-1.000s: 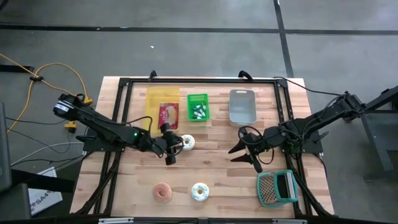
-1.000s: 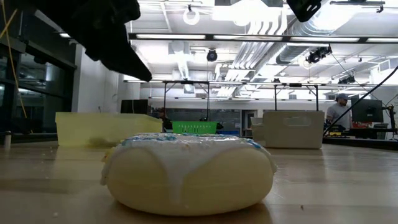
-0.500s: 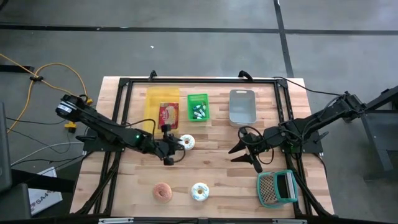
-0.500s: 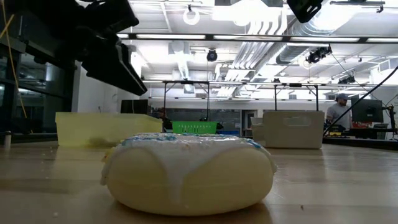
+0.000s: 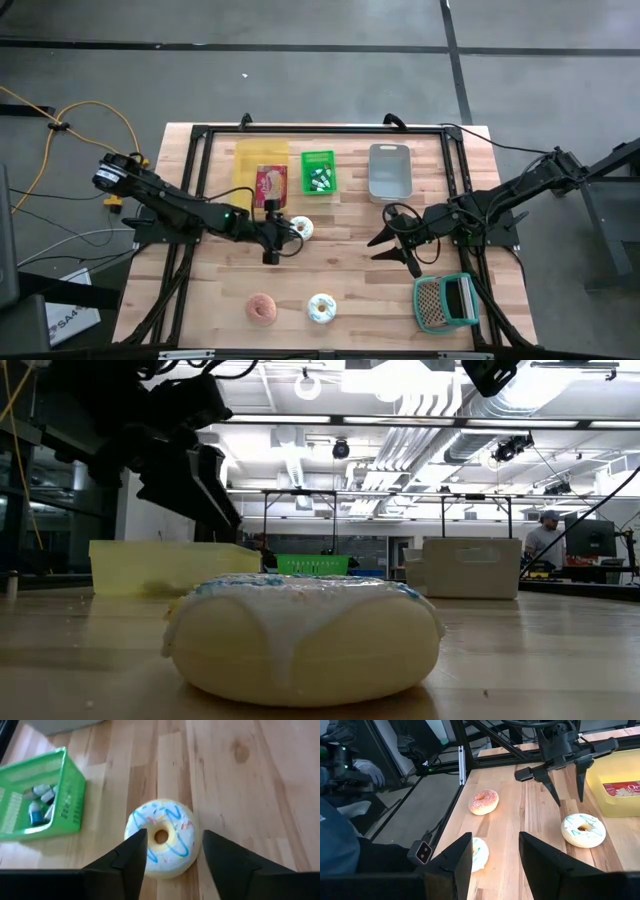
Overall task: Pick & Place Food Item
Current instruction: Put the top white donut into the gray bin
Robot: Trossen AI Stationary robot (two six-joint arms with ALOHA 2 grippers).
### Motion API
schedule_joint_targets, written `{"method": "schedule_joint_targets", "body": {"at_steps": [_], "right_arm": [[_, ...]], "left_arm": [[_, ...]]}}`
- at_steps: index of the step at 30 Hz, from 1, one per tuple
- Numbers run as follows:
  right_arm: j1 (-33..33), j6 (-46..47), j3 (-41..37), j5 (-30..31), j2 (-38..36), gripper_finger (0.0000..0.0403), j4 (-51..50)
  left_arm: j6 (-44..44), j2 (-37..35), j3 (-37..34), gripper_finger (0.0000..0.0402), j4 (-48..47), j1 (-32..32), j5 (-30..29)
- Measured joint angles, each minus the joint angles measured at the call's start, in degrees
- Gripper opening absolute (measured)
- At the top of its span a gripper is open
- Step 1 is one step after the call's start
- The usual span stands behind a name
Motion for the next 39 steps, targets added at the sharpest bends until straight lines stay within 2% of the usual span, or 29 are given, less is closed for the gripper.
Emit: {"method": "schedule_joint_targets", "body": {"at_steps": [6, 15, 24, 33, 39], "right_arm": [[0.0, 0.0, 0.0, 0.1, 0.0, 0.0148, 0.0], [0.0, 0.5, 0.0, -0.1, 0.0, 0.0148, 0.0], [0.0, -0.1, 0.0, -0.1, 0.0, 0.0148, -0.1], [0.0, 0.0, 0.0, -0.1, 0.0, 0.0148, -0.4], [0.0, 0.0, 0.0, -0.1, 0.0, 0.0148, -0.9]], "left_arm": [[3.4, 0.3, 0.0, 0.0200, 2.4, 0.4, 5.1], [5.1, 1.6, 0.0, 0.0200, 0.9, 1.6, 8.5], [7.8, 6.3, 0.0, 0.0200, 1.6, 4.9, 8.8], [7.8, 6.3, 0.0, 0.0200, 2.6, 7.2, 13.6], [8.3, 6.3, 0.0, 0.0200, 2.9, 7.2, 13.7]]}}
